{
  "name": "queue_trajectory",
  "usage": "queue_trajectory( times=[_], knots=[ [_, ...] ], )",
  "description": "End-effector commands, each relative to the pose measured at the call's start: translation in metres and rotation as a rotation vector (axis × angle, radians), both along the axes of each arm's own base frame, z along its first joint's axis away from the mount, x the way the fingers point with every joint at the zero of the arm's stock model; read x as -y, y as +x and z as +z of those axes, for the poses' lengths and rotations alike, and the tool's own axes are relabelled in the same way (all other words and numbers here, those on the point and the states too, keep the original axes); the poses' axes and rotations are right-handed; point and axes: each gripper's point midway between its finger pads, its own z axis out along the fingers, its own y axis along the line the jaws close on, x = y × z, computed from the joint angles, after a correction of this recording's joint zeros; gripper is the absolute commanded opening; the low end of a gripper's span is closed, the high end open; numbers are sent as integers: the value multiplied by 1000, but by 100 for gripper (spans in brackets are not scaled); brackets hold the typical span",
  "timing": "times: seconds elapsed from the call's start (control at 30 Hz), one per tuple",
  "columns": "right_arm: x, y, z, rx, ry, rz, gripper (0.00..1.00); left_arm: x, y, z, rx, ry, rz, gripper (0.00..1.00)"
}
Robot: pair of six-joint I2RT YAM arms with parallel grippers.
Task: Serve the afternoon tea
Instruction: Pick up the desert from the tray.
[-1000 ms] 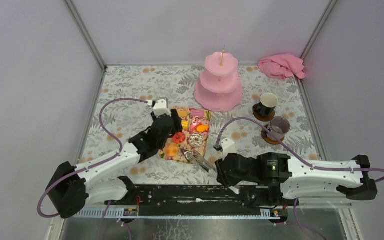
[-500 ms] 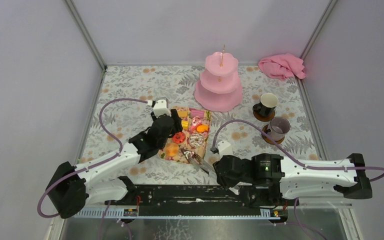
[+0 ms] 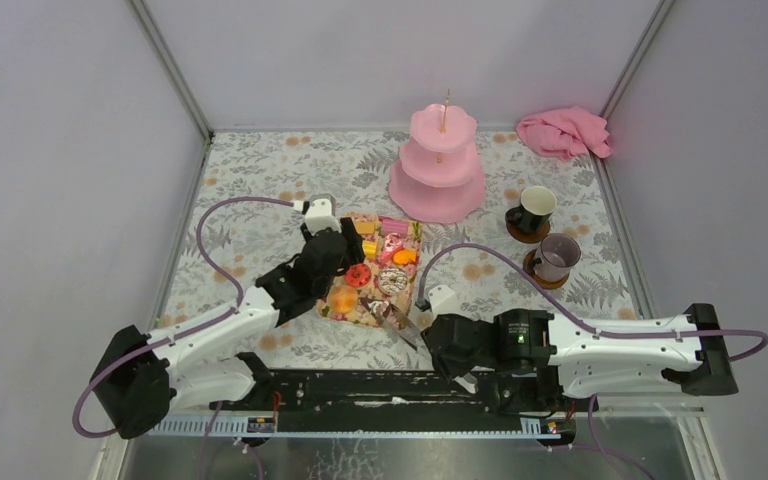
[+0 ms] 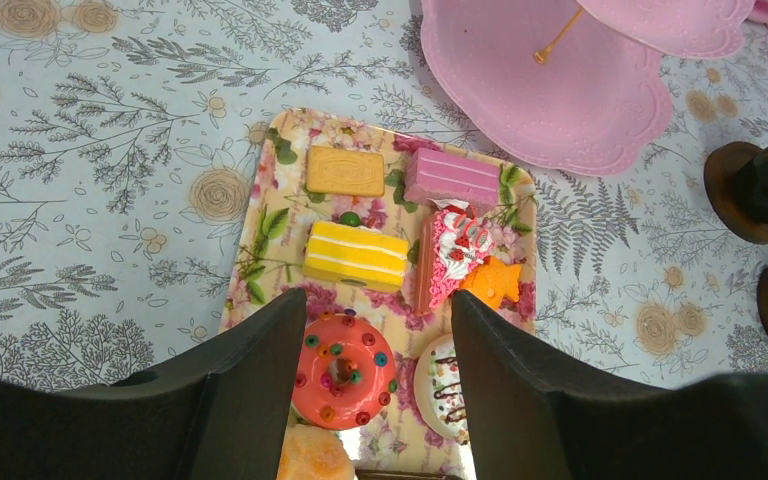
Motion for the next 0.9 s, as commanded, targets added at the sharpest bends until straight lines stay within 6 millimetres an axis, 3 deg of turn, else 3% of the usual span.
queue_trajectory(
  times=[0.0, 0.87],
  knots=[
    [4, 4, -2, 25, -3, -14, 42, -3, 1, 14, 36, -29, 26, 63],
    [-6, 12, -5, 69, -32, 15, 48, 1, 2, 13, 37, -38, 21, 62]
  ],
)
